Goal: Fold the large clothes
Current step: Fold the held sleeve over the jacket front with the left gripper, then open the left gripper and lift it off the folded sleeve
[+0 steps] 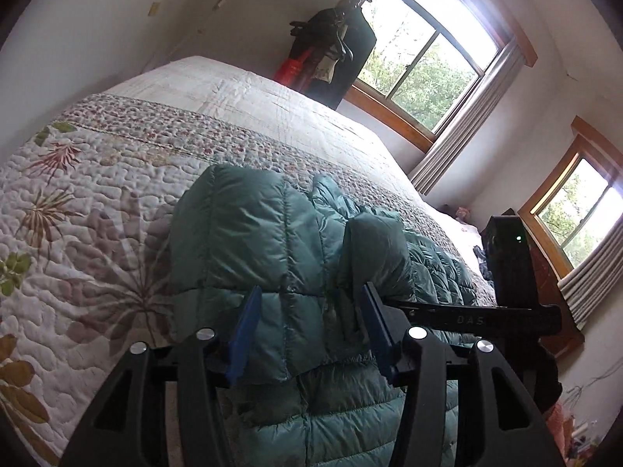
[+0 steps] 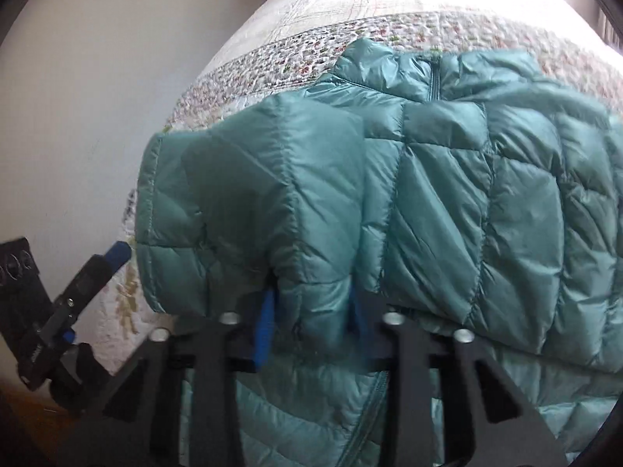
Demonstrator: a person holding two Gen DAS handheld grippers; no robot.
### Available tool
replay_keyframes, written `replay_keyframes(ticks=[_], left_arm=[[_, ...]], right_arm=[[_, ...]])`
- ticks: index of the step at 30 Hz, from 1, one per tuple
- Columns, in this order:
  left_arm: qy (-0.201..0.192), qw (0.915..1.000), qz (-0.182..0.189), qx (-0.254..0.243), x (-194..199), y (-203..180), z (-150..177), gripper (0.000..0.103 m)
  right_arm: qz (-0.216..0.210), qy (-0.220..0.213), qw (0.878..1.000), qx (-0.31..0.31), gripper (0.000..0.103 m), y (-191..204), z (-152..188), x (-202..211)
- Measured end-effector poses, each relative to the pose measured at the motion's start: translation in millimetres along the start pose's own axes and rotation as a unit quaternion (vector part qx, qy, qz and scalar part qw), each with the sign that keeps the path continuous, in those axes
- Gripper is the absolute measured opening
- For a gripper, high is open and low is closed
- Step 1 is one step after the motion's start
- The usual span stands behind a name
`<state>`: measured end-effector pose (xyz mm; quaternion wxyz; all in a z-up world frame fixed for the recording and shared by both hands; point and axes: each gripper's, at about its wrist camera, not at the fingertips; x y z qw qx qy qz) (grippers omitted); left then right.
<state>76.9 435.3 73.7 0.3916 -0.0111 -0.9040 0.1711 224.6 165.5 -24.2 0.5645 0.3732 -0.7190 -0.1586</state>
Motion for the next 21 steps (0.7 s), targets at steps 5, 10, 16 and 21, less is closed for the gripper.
replay_keyframes(ticks=[5,10,16,21], left_arm=[[-0.013,0.9997,0.008,-0.020,0.4,-15.5,-9.3,0.052],[0.000,0.9989,0.003,-0.048,-25.1,-43.1,-10.9,0.052],[0.042,0.9948,-0.059,-0.072,-83.6,-50.0,-1.1,0.052],[0.047,0.9940,-0.067,-0.072,-94.1,-39.5,6.6,0.052]], right_arm=[[-0.012,-0.058,0.998,-0.007,0.015,-12.7,2.1,58.5],[-0.016,-0.093,0.993,-0.067,0.015,-51.4,6.9,101.2],[-0.005,-0.079,0.988,-0.129,0.031,-98.0,17.5,92.8],[0.053,-0.125,0.985,-0.106,0.052,-86.7,38.0,119.6]])
Point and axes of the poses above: each gripper's, at about its wrist camera, not at the fingertips, and x roughly against the way its jaws point, y to its left, z to its underside, and after that the axes turned 13 degrees about -z, right-handed
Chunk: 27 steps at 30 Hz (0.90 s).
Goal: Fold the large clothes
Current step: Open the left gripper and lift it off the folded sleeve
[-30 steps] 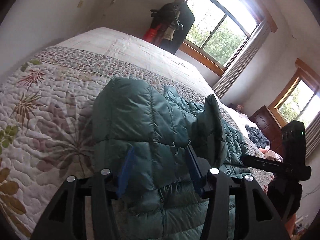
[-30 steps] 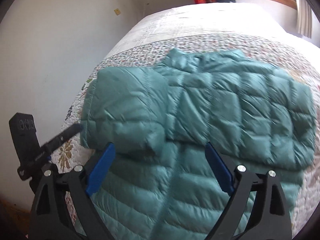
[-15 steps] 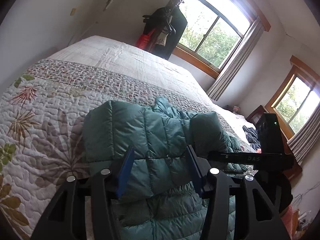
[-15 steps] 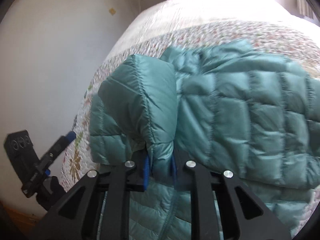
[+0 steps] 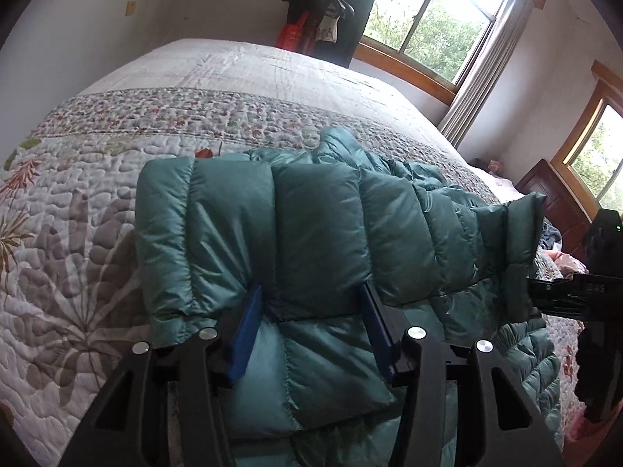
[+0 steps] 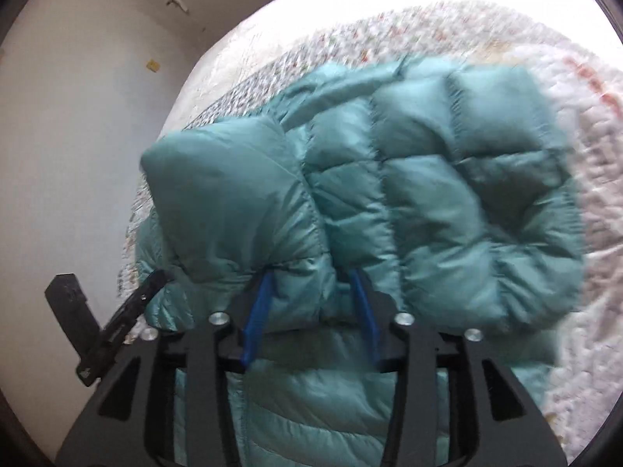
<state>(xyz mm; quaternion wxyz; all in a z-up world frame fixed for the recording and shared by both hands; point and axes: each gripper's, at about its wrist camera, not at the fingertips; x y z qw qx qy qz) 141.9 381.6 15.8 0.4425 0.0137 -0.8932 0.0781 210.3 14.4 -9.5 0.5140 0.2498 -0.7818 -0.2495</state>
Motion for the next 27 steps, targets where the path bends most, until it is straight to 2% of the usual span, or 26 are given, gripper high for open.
replay_keyframes(ticks=[2,3,4,5,6,8,11,13,16,18,21,24,27], left_arm=[[-0.013,0.9999,0.011,0.001,11.1,1.0,-0.5,0.052],[-0.020,0.9996,0.017,0.000,17.0,0.9,-1.3,0.052],[-0.027,0.9994,0.020,-0.002,22.3,-0.1,-1.6,0.052],[-0.034,0.9991,0.025,-0.006,27.7,-1.8,-1.5,0.052],[-0.039,0.9988,0.029,-0.011,31.5,-3.7,-0.9,0.052],[-0.041,0.9984,0.033,-0.020,33.5,-7.0,-1.0,0.053],[-0.030,0.9987,0.032,-0.024,24.8,-6.6,1.8,0.053],[-0.020,0.9992,0.030,-0.018,16.5,-2.7,3.5,0.053],[-0.005,0.9995,0.029,-0.008,4.7,4.8,4.8,0.053],[-0.002,0.9996,0.029,-0.003,0.7,8.8,4.9,0.053],[-0.003,0.9995,0.031,-0.001,0.1,10.9,4.9,0.053],[-0.010,0.9994,0.031,-0.008,3.8,8.5,4.2,0.053],[-0.011,0.9997,0.014,-0.018,1.7,4.9,4.7,0.053]], right_arm=[[0.041,-0.036,0.998,0.033,0.056,13.7,8.5,25.4],[0.046,-0.049,0.997,0.050,0.062,22.0,13.2,35.5],[0.040,-0.058,0.996,0.063,0.067,31.1,15.8,44.0],[0.029,-0.063,0.995,0.072,0.077,37.1,16.9,49.5],[0.018,-0.064,0.995,0.080,0.081,42.5,16.8,53.4],[0.010,-0.066,0.994,0.092,0.083,48.5,12.4,54.1],[0.031,-0.057,0.994,0.083,0.083,46.6,0.3,40.8],[0.034,-0.040,0.997,0.062,0.078,36.1,-6.8,26.0],[0.037,-0.021,0.999,0.026,0.056,15.0,-13.7,9.7],[0.034,-0.013,0.999,0.004,0.031,-0.5,-11.7,4.1],[0.020,-0.012,1.000,-0.016,0.016,-20.2,-9.6,2.5],[0.027,-0.021,0.999,-0.008,0.013,-21.4,-5.0,12.1],[0.048,-0.018,0.999,-0.008,0.015,-27.1,-5.1,11.5]])
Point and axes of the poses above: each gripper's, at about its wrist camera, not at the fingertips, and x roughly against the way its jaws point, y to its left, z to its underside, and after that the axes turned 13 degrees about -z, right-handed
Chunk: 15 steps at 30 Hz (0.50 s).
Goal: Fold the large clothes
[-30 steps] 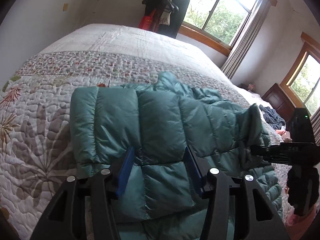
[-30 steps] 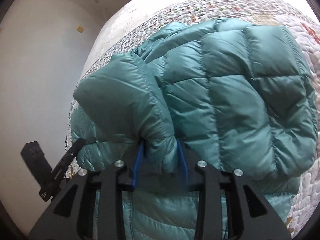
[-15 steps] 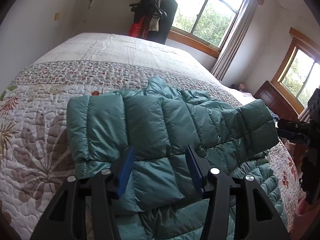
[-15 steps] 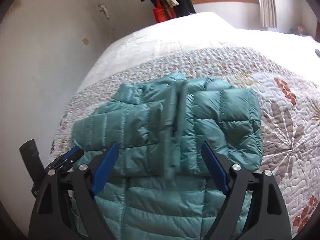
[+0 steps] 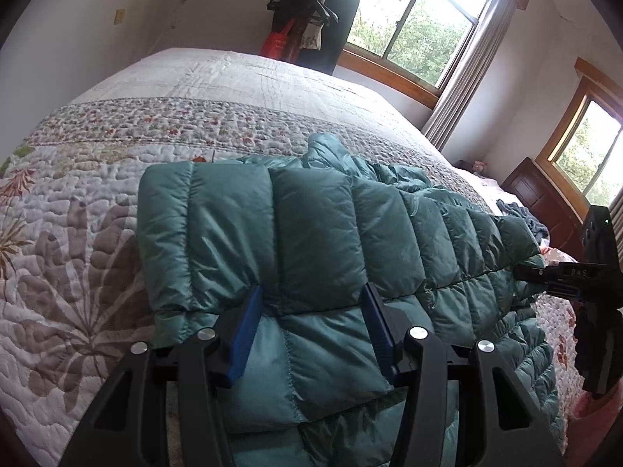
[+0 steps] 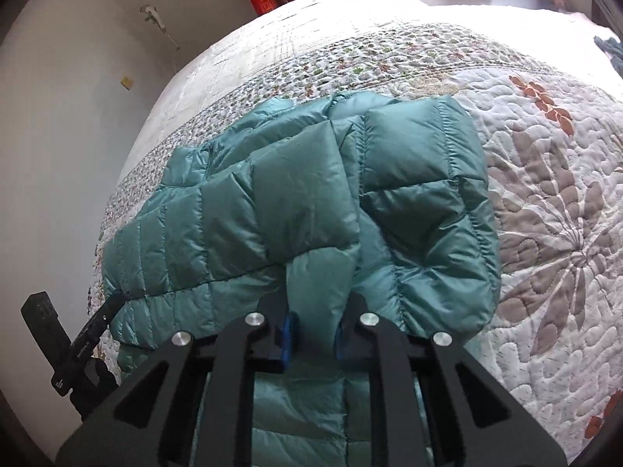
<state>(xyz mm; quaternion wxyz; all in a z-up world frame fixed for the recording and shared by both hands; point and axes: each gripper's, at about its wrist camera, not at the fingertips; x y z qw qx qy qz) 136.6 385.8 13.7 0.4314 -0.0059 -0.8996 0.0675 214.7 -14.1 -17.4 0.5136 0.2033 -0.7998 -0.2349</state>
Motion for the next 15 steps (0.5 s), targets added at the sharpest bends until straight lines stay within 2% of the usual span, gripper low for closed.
replay_keyframes(ticks=[4,5,6,9,10,12,15], left_arm=[[0.007,1.0000,-0.004,-0.001,-3.6,1.3,1.7,0.053],[0.006,1.0000,-0.004,0.002,-1.2,2.1,1.0,0.053],[0.005,1.0000,-0.005,0.005,2.3,2.9,-0.1,0.053],[-0.019,0.9998,-0.004,0.008,21.6,2.6,-5.1,0.053],[-0.028,0.9996,-0.002,0.006,28.3,0.5,-6.8,0.053],[-0.040,0.9992,0.007,0.001,37.4,-4.9,-7.4,0.056],[-0.031,0.9992,0.020,-0.013,35.9,-15.4,-3.7,0.057]], right_arm=[[0.016,0.015,1.000,0.004,0.024,-2.3,5.0,-3.6],[0.024,0.008,1.000,0.005,0.031,-0.6,7.1,1.5],[0.034,-0.002,0.999,0.008,0.035,1.3,8.7,8.2],[0.087,-0.061,0.994,0.035,0.036,14.8,13.6,39.2],[0.093,-0.079,0.992,0.044,0.036,19.7,14.7,49.0],[0.076,-0.093,0.991,0.053,0.036,28.0,15.3,60.2],[0.053,-0.072,0.993,0.074,0.036,34.3,14.0,49.7]])
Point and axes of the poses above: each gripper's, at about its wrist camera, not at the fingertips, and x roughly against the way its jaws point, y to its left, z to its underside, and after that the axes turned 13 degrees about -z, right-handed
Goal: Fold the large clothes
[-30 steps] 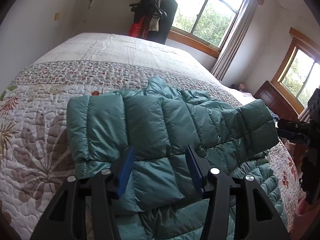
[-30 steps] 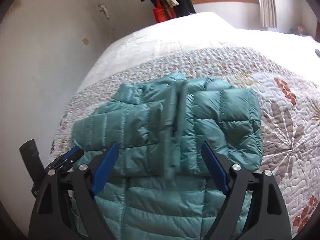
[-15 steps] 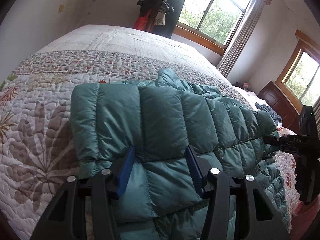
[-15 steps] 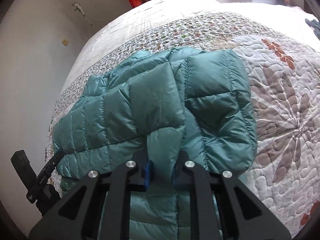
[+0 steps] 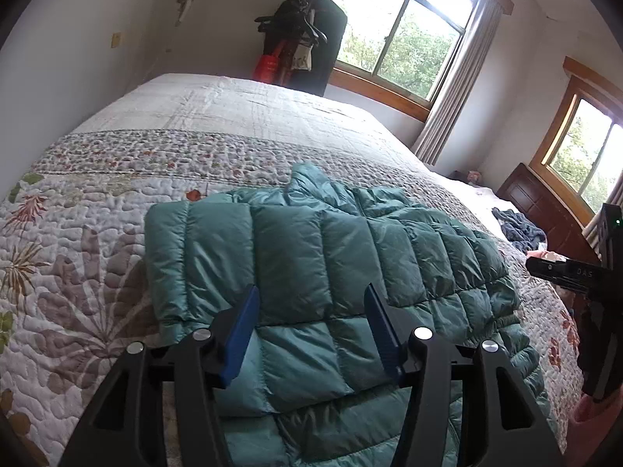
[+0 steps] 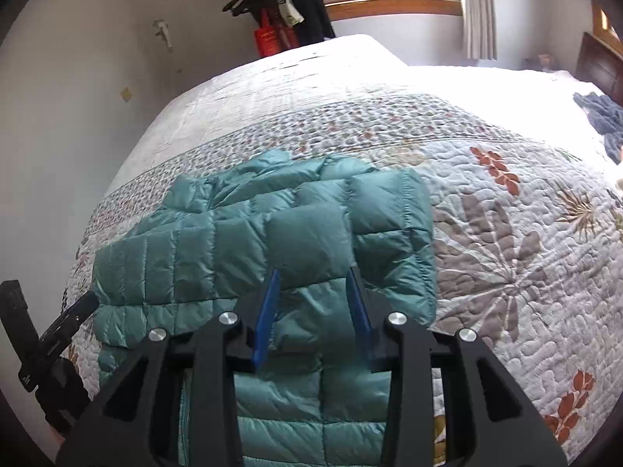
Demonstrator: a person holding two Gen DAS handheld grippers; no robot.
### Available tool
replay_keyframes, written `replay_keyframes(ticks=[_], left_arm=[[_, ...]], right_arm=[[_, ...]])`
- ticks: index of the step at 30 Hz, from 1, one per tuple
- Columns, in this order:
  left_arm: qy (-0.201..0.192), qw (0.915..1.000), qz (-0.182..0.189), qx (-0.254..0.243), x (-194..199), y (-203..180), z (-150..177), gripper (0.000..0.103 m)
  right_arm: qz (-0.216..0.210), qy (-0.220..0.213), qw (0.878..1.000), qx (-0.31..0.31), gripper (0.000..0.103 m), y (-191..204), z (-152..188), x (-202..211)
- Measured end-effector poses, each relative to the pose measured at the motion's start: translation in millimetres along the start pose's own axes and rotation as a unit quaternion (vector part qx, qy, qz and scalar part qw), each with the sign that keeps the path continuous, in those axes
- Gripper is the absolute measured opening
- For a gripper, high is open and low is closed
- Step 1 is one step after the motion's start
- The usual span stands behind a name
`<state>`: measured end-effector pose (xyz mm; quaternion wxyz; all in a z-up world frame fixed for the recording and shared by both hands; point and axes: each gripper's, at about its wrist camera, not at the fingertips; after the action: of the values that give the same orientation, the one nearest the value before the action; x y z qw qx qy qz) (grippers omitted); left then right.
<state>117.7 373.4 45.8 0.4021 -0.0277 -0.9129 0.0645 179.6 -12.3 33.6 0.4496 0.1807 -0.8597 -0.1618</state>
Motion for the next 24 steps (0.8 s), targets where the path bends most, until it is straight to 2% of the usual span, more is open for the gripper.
replay_keyframes(ticks=[2,5,7,11,14,17,20,24], left_arm=[[0.010,0.9999,-0.010,-0.009,-8.2,-4.0,4.1,0.057],[0.031,0.9988,-0.034,-0.019,-24.4,-4.3,9.6,0.057],[0.047,0.9978,-0.042,-0.020,-36.6,0.1,13.5,0.057],[0.051,0.9977,-0.041,-0.018,-40.0,3.6,15.7,0.057],[0.052,0.9976,-0.045,-0.009,-27.9,6.9,13.0,0.057],[0.041,0.9979,-0.047,-0.017,2.2,9.2,15.0,0.058],[0.034,0.9975,-0.045,-0.043,38.0,13.4,32.6,0.067],[0.057,0.9950,-0.060,-0.058,79.2,30.5,73.7,0.070]], right_arm=[[-0.001,0.029,1.000,-0.004,0.036,-1.8,3.6,-18.1],[0.017,0.047,0.999,-0.019,0.035,-14.6,10.0,-39.7],[0.024,0.058,0.997,-0.035,0.040,-27.1,16.0,-52.0],[0.001,0.057,0.997,-0.047,0.042,-36.7,22.4,-55.2],[-0.013,0.041,0.998,-0.042,0.042,-34.0,27.5,-32.7],[-0.020,0.027,0.999,-0.016,0.044,-27.6,40.4,3.4],[-0.025,0.030,0.999,0.016,0.049,-20.1,63.7,40.6],[-0.025,0.047,0.997,0.048,0.058,-16.0,105.8,78.3]])
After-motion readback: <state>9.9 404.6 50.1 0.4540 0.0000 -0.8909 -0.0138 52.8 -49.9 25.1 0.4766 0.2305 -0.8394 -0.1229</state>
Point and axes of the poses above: each gripper's, at about its wrist camera, not at the fingertips, and x roughly against the way its jaws point, y to its left, z to its underside, and after that the axes turned 13 degrees about -z, right-handed
